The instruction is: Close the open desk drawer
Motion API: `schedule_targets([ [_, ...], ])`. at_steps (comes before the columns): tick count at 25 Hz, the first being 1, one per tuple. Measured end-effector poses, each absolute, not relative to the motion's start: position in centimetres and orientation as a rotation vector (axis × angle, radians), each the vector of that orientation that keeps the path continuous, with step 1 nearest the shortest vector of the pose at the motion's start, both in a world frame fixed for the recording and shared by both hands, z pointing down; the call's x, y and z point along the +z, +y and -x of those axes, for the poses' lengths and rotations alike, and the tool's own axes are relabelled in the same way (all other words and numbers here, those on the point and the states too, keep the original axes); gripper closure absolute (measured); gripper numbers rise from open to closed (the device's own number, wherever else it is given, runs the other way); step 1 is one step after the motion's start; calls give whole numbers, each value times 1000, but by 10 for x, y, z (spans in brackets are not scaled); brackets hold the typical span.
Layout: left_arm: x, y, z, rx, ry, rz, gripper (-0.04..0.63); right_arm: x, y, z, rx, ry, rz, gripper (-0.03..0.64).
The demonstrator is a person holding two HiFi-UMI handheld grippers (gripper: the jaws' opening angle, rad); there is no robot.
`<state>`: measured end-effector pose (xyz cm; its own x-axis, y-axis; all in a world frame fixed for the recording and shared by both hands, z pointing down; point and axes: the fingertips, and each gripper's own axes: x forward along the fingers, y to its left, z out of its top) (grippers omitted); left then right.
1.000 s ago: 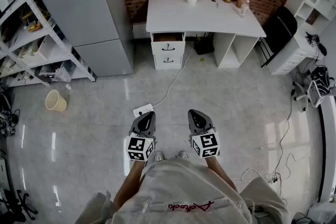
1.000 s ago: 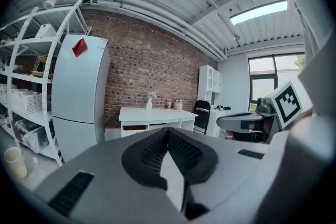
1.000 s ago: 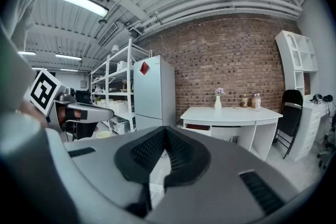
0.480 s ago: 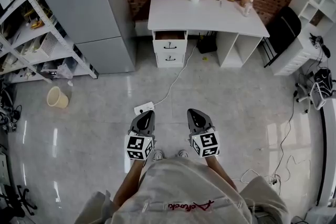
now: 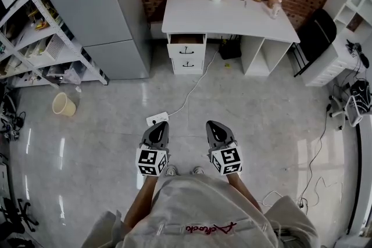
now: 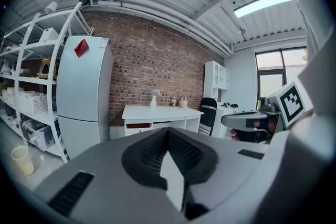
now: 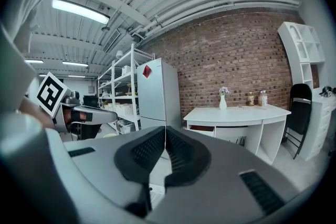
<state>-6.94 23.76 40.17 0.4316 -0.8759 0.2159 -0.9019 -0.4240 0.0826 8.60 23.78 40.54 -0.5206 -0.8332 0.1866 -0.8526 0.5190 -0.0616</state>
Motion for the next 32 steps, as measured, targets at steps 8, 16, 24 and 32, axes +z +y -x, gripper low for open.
schedule_targets([
  [8,413,252,45,240,-1603,-2452,583,421,246,-110,247,-2637,-1397,598],
  [16,422,254,46,246,-1641,-2408,583,429,248,-123,254,-2622,-1388,598],
  [24,429,239,48,249,-1630,-2409,583,435,234,-123,261,-2608,-1405,598],
  [32,448,189,65,225,-1595,-2410,583,452,191,-101,255,-2580,-1401,598],
])
